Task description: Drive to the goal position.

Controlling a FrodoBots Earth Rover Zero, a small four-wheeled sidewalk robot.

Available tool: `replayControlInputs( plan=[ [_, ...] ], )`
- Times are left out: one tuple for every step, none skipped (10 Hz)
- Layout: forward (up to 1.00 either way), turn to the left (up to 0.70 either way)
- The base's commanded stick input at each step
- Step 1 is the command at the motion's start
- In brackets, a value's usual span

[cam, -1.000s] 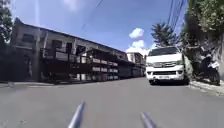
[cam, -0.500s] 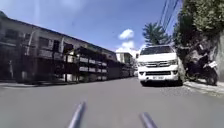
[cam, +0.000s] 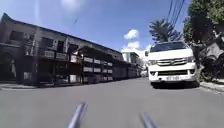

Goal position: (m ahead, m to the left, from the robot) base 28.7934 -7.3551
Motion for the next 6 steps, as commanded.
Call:
replayControlInputs(
  plan=[
    [1.0, 0.07],
    [1.0, 0.1],
    [1.0, 0.1],
    [1.0, 0.13],
    [1.0, -0.1],
    [1.0, -0.4]
  ],
)
